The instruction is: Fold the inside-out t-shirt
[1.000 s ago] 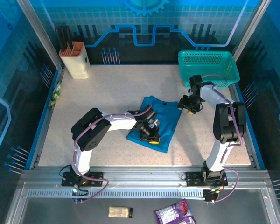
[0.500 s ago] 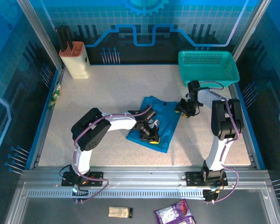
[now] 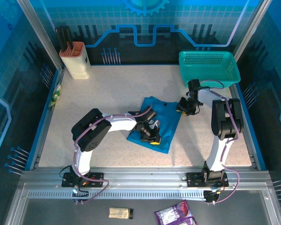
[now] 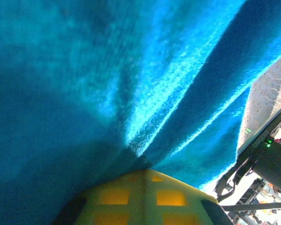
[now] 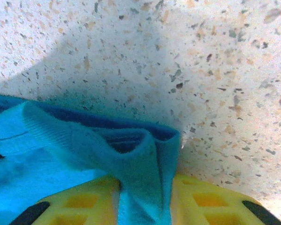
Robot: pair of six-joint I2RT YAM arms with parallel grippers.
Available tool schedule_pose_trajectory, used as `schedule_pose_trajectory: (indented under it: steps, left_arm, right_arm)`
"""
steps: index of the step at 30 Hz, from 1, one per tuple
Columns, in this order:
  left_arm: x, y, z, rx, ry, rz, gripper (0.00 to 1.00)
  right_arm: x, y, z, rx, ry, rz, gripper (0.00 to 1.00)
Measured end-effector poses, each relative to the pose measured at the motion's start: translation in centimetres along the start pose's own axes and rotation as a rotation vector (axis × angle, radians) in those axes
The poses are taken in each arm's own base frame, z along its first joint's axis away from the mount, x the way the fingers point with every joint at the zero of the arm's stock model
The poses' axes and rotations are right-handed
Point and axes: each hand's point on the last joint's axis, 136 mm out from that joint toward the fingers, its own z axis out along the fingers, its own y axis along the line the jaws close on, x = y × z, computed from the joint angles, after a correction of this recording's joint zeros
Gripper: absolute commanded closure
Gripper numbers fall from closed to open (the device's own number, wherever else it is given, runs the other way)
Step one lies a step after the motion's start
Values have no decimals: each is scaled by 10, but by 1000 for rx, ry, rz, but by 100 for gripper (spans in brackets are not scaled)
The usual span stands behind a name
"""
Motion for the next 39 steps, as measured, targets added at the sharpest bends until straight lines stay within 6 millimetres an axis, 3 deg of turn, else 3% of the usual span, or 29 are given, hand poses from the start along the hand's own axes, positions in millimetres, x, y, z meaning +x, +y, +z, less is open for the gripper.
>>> schedule_pose_trajectory:
  steps: [7,15,18,22,26,31,34,39]
  left_arm:
    - [0,-1,0,4,-1,3,100]
    - [0,-2,1,16,-3,1,99]
    - [-1,-5,2,41,-12,-2,94]
    - [0,-7,-5,24,-62,11,77]
    - [-4,-18,-39,-26,-179,58,70]
    - [-38,-17,-113,-77,-418,62,65]
    - [-71,8,-159,-136,-542,0,65]
    - [-108,83,-219,-240,-656,-183,65]
  right_arm:
    - [-2,1,2,-1,-2,-1,72]
    - [-5,4,3,-7,-3,-29,94]
    - [-12,12,5,-17,-4,-75,98]
    - [-21,33,13,-50,10,-197,100]
    - [-30,62,22,-65,0,-393,100]
    - [-21,96,32,-84,7,-603,100]
    - [-10,115,38,-100,20,-710,100]
    - [5,140,46,-133,51,-821,100]
